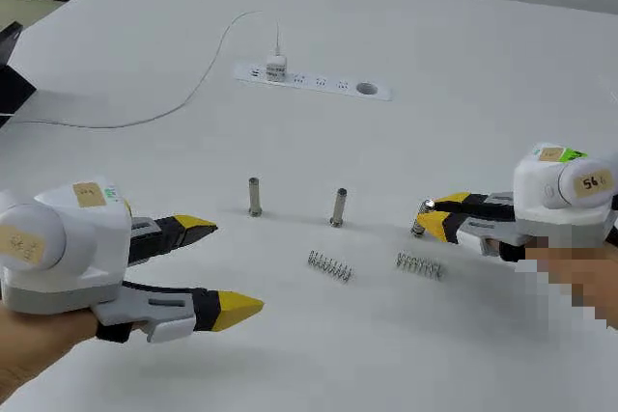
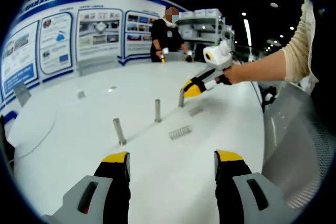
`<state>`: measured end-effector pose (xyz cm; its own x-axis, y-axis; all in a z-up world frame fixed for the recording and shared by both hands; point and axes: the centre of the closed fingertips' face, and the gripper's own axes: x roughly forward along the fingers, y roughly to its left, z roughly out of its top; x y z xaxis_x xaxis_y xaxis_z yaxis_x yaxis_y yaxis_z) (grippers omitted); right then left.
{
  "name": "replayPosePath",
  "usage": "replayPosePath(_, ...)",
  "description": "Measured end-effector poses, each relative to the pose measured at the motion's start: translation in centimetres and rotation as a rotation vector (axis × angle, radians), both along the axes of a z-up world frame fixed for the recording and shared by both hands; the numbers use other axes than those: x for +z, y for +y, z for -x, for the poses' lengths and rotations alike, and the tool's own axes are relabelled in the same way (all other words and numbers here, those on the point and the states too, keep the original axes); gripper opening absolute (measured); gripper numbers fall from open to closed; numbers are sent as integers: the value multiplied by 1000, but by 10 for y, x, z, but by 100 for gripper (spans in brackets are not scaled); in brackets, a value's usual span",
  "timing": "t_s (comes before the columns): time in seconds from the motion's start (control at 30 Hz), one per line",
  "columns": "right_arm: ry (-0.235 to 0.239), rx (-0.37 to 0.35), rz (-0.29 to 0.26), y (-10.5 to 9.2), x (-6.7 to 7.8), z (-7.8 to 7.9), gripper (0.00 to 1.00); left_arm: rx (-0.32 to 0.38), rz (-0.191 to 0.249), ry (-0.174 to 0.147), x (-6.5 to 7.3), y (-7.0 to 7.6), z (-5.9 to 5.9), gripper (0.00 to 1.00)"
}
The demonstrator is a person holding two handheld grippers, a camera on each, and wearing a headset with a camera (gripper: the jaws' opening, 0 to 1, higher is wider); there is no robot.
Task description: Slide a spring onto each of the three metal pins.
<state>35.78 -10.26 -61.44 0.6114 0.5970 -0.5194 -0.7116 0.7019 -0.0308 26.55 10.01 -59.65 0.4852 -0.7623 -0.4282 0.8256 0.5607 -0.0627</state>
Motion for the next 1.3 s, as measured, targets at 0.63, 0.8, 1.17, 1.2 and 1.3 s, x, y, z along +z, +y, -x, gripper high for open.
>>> replayPosePath(0.63,55,56,-15,-8,-10,37,17,-16,0,-10,4,-6,1,65)
replayPosePath(0.8,78,87,-2,-8,-19,42,17,-18,-4,-9,4,-6,1,65)
replayPosePath(1.17,116,155,59,-5,-36,51,15,-16,-8,-6,3,-6,2,65)
replayPosePath(1.2,118,158,65,-5,-37,51,15,-17,-9,-6,3,-6,2,65)
replayPosePath(1.3,121,166,72,-5,-39,51,14,-17,-10,-5,4,-6,2,64)
